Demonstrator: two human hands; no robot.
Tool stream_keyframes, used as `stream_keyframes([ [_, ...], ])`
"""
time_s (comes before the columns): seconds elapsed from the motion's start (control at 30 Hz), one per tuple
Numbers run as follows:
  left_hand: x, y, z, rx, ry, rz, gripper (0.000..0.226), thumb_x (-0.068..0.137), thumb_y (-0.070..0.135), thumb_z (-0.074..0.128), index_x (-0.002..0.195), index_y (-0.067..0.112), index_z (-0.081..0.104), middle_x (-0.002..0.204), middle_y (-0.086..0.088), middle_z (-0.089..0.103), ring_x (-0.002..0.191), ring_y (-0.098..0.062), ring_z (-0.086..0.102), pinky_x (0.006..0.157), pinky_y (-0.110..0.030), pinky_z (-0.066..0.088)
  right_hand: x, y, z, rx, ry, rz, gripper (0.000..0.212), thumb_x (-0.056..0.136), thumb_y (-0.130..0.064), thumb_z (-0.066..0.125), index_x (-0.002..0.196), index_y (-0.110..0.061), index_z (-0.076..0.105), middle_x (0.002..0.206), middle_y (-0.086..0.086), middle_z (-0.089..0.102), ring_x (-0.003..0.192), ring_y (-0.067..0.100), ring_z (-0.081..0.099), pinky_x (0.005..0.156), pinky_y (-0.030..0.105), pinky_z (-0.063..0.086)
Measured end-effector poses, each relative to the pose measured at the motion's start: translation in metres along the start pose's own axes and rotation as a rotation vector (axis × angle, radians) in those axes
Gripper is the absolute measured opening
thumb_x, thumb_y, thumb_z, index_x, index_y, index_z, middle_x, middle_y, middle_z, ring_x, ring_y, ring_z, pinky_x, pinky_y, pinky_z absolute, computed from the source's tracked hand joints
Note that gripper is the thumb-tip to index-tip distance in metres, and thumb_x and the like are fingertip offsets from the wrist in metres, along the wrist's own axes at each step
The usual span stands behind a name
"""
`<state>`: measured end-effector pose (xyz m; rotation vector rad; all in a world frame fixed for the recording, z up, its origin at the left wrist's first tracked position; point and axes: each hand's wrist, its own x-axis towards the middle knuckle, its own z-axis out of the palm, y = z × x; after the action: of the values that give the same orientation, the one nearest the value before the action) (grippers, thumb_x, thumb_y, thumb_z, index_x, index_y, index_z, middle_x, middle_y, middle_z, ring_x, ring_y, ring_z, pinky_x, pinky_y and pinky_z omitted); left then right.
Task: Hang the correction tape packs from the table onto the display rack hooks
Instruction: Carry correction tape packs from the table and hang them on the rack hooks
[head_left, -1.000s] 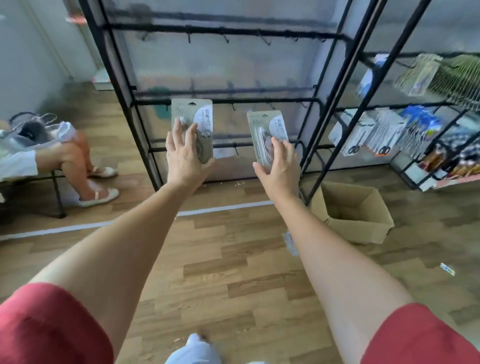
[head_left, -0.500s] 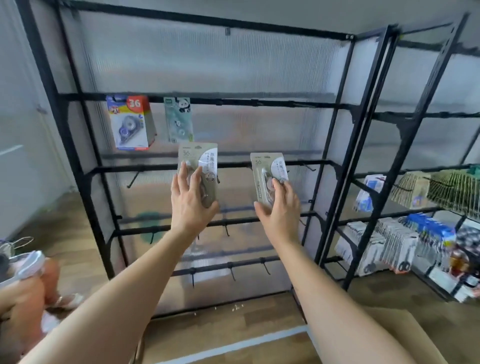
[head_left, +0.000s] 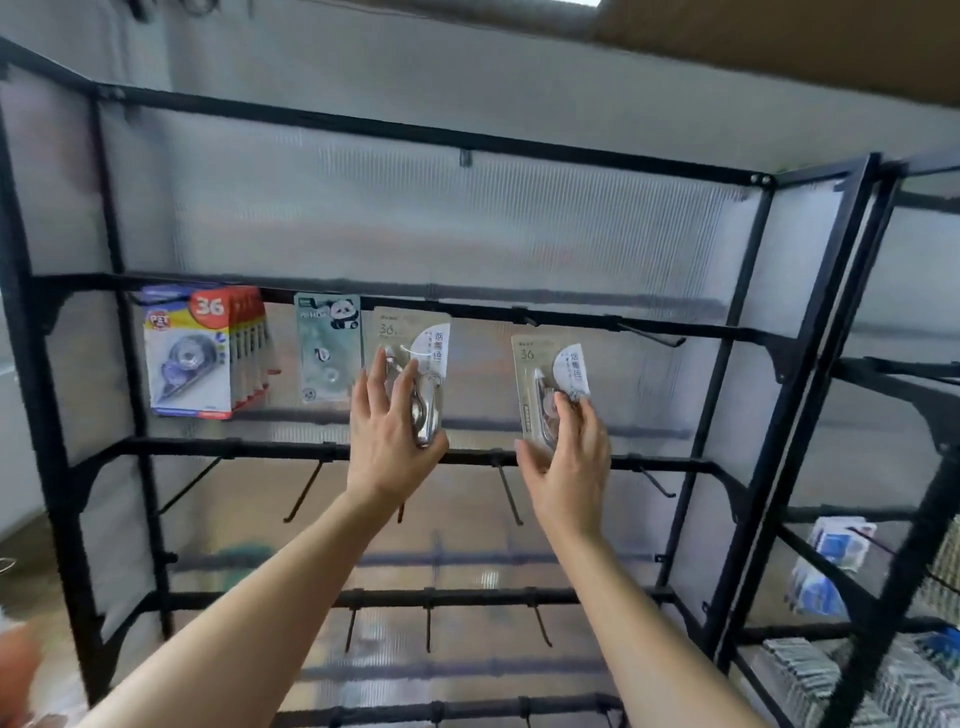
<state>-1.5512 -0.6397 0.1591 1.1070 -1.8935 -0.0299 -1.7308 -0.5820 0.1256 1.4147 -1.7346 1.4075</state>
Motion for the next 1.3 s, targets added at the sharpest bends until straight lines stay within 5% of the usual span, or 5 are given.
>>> stream_keyframes([
  [0.1, 0.027, 0.004, 0.02, 0.049, -0.013, -0.004, 0.092, 0.082, 0.036, 0.07, 0.152, 0.026, 0.01, 0.16, -0.003, -0.013, 0.145, -0.03, -0.014, 0.116, -0.051, 0.002, 0.024, 0.013, 0.019, 0.056, 0.013, -0.034, 0.064, 0.086, -0.049, 0.047, 0.138, -0.013, 0.042, 0.142, 0.021, 0.042, 0.128, 0.042, 0.043, 0.101, 0.054, 0.037],
  [0.3, 0.053, -0.002, 0.048, 0.085, 0.004, -0.035, 0.093, 0.083, 0.036, 0.07, 0.152, 0.028, 0.008, 0.159, -0.002, -0.016, 0.145, -0.03, -0.017, 0.115, -0.053, 0.003, 0.048, 0.031, 0.05, 0.146, 0.08, -0.091, 0.062, 0.087, -0.047, 0.05, 0.139, -0.015, 0.037, 0.143, 0.021, 0.041, 0.13, 0.035, 0.038, 0.1, 0.056, 0.041],
  [0.57, 0.047, -0.005, 0.084, 0.009, 0.124, 0.001, 0.085, 0.075, 0.026, 0.075, 0.147, 0.022, 0.03, 0.159, -0.012, 0.006, 0.143, -0.043, 0.009, 0.11, -0.061, 0.026, 0.052, 0.039, 0.071, 0.204, 0.141, -0.06, 0.061, 0.086, -0.045, 0.052, 0.138, -0.014, 0.039, 0.144, 0.022, 0.039, 0.132, 0.036, 0.034, 0.102, 0.055, 0.037],
  [0.77, 0.045, -0.013, 0.089, -0.026, 0.219, -0.004, 0.086, 0.073, 0.024, 0.076, 0.145, 0.026, 0.028, 0.157, -0.002, 0.003, 0.142, -0.037, 0.008, 0.109, -0.054, 0.024, 0.051, 0.037, 0.076, 0.19, 0.143, -0.043, 0.061, 0.086, -0.047, 0.051, 0.138, -0.018, 0.037, 0.145, 0.022, 0.039, 0.133, 0.038, 0.035, 0.102, 0.058, 0.037],
  [1.3, 0.058, -0.015, 0.079, 0.031, 0.084, -0.064, 0.085, 0.08, 0.033, 0.071, 0.151, 0.024, 0.024, 0.16, -0.008, -0.001, 0.145, -0.036, 0.0, 0.116, -0.05, 0.013, 0.06, 0.036, 0.077, 0.129, 0.172, -0.081, 0.062, 0.085, -0.045, 0.053, 0.137, -0.017, 0.039, 0.144, 0.019, 0.038, 0.132, 0.036, 0.035, 0.097, 0.059, 0.039],
])
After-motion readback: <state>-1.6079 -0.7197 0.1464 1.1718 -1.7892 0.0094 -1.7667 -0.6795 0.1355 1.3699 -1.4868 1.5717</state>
